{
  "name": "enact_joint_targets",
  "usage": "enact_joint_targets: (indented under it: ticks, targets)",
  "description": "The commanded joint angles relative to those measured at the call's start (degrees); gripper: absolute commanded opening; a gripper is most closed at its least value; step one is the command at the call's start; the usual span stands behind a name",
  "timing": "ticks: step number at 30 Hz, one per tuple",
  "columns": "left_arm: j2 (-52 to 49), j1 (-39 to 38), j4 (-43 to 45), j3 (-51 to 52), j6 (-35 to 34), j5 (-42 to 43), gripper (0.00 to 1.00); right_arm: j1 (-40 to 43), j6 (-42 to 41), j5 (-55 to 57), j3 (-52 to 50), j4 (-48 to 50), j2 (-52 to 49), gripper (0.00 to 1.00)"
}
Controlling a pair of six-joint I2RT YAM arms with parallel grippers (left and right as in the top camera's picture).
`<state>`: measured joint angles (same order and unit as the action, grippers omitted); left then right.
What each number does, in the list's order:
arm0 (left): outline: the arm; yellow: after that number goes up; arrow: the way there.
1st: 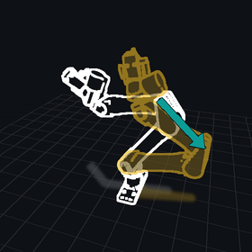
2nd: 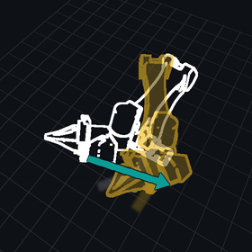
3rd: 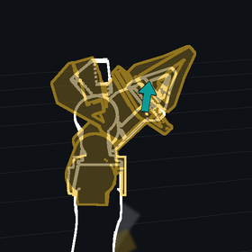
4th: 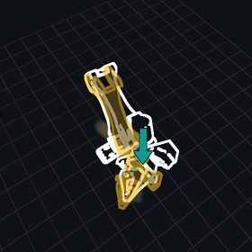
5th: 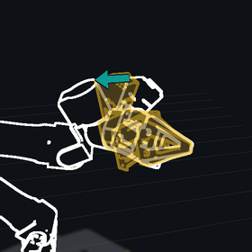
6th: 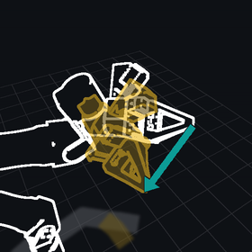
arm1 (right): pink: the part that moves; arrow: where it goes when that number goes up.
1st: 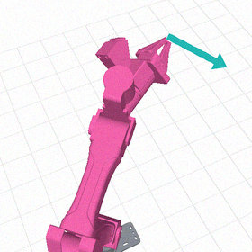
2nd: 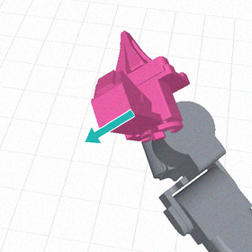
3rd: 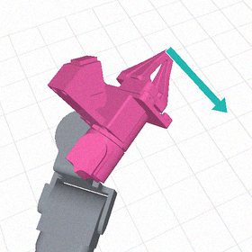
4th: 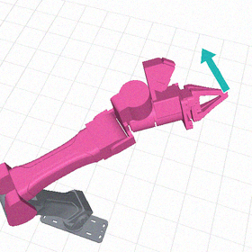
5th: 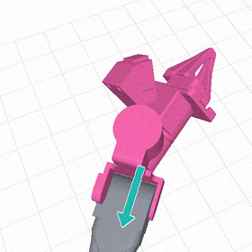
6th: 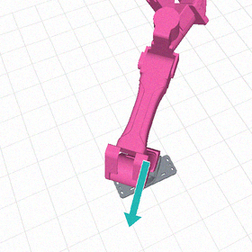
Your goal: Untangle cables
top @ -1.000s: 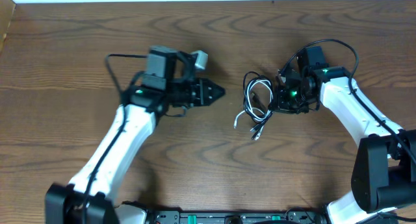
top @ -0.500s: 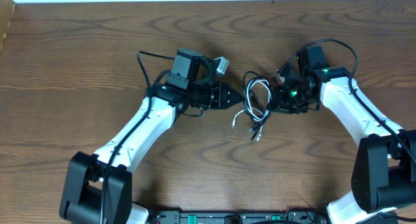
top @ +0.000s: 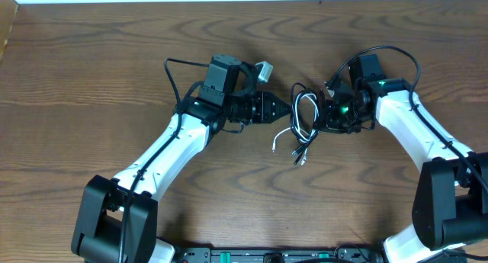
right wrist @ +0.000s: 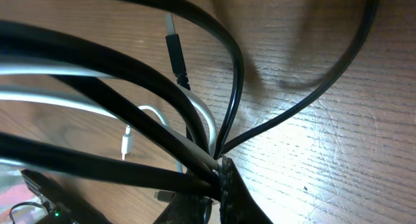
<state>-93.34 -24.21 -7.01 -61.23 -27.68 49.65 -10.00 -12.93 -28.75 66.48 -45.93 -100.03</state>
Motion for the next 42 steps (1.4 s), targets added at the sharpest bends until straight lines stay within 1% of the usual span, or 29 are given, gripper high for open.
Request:
enact_joint_targets:
  ticks: [1, 7, 11, 19, 26, 33, 36, 37, 38, 39, 41, 42]
  targets:
    - [-0.3, -0.1, 1.2, -0.4, -0.7, 0.9, 0.27, -0.2, 0.8, -1.6, -0.1, 0.1, 0.0, 0.01]
    - [-0.3, -0.1, 3.6, -0.4, -1.4, 2.5, 0.30, -0.2, 0.8, -1.6, -0.1, 0.1, 0.0, 0.01]
    - [-0.3, -0.8, 3.2, -0.3, -1.4, 3.3, 0.30, -0.2, 0.8, -1.6, -0.1, 0.1, 0.0, 0.01]
    - [-1.8, -4.6, 3.3, 0.0, -0.7, 3.2, 0.30, -0.2, 0.8, -1.6, -0.1, 0.0, 0.0, 0.01]
    - [-3.0, -5.1, 3.2, 0.0, -0.6, 3.0, 0.31, -0.2, 0.8, -1.6, -0.1, -0.2, 0.0, 0.01]
    - [-5.4, -7.8, 1.9, 0.2, -0.5, -5.7, 0.31, -0.2, 0.8, -1.6, -0.1, -0.2, 0.0, 0.01]
    - [-6.6, -9.4, 1.0, 0.2, -0.5, -10.8, 0.30, -0.2, 0.8, -1.6, -0.1, -0.1, 0.0, 0.01]
    - [-6.6, -9.7, 0.5, 0.2, -0.5, -12.8, 0.27, -0.2, 0.8, -1.6, -0.1, -0.1, 0.0, 0.01]
    - [-6.6, -9.9, -0.1, 0.2, -0.5, -14.9, 0.14, -0.2, 0.8, -1.6, -0.1, -0.1, 0.0, 0.01]
    - [-6.6, -10.0, -0.5, 0.2, -0.5, -16.2, 0.08, -0.2, 0.8, -1.6, -0.1, 0.0, 0.0, 0.01]
    - [-6.1, -9.6, -0.4, 0.1, -0.5, -16.3, 0.07, -0.1, 0.9, -1.6, 0.0, 0.1, 0.0, 0.02]
    - [-5.6, -9.3, -0.4, 0.1, -0.5, -16.3, 0.07, 0.0, 1.0, -1.6, 0.0, 0.1, 0.1, 0.07]
